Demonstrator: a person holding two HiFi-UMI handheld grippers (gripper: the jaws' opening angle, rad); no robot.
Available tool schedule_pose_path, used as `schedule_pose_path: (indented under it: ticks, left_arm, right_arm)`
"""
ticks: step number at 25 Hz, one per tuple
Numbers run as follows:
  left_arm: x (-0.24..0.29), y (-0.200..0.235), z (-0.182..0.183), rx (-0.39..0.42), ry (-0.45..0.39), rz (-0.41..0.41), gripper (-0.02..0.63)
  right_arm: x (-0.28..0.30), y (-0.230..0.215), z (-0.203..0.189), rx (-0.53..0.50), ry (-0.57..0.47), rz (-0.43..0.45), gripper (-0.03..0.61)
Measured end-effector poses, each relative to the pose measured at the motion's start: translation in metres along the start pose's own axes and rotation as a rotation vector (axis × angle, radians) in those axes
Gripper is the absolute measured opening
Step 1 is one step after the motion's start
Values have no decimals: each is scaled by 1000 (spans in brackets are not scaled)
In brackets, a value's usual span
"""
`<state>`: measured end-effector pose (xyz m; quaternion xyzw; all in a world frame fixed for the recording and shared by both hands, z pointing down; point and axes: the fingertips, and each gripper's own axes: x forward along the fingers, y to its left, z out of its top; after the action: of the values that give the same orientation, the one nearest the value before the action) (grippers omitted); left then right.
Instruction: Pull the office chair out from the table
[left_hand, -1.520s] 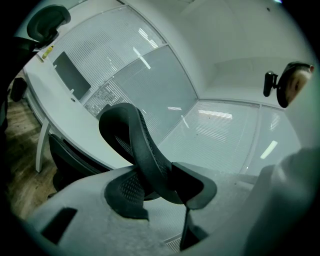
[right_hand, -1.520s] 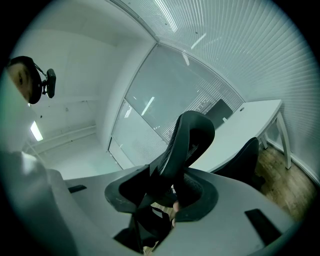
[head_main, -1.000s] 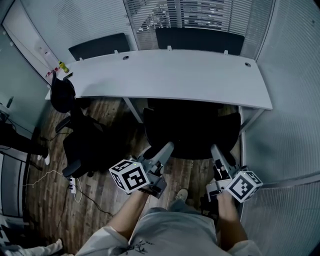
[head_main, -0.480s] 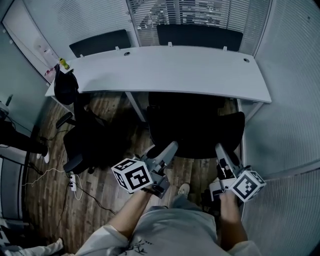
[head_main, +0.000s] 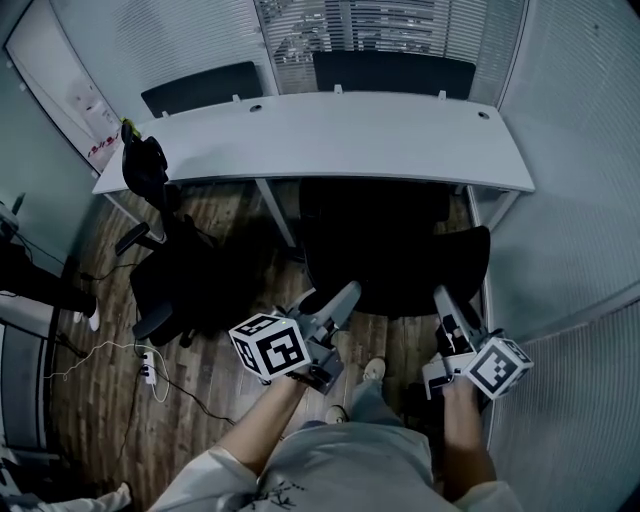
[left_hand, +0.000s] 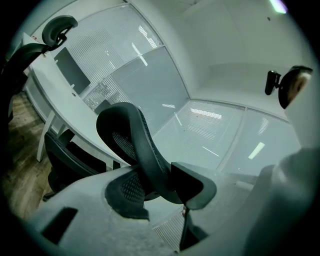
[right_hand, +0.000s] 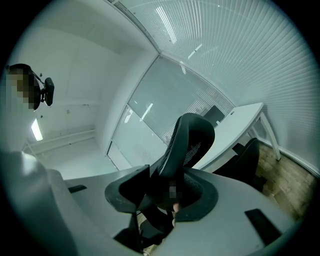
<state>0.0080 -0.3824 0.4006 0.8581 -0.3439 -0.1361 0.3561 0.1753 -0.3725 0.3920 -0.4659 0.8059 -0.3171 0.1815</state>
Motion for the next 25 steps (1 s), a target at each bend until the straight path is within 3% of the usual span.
schedule_pose_path:
  ticks: [12,21,25]
  left_arm:
    - [-61,-31,-34,-8,5,-20,146]
    - [-97,-52,-58,-11,5,-40,144]
    - [-101,-57,-62,-8,10,-40,144]
  right_arm:
    - [-61,40,-35,-1,-30,17,149]
    - [-104,51,-57,4,-39,-25,149]
    - [-109,61,-56,3,-47,10,149]
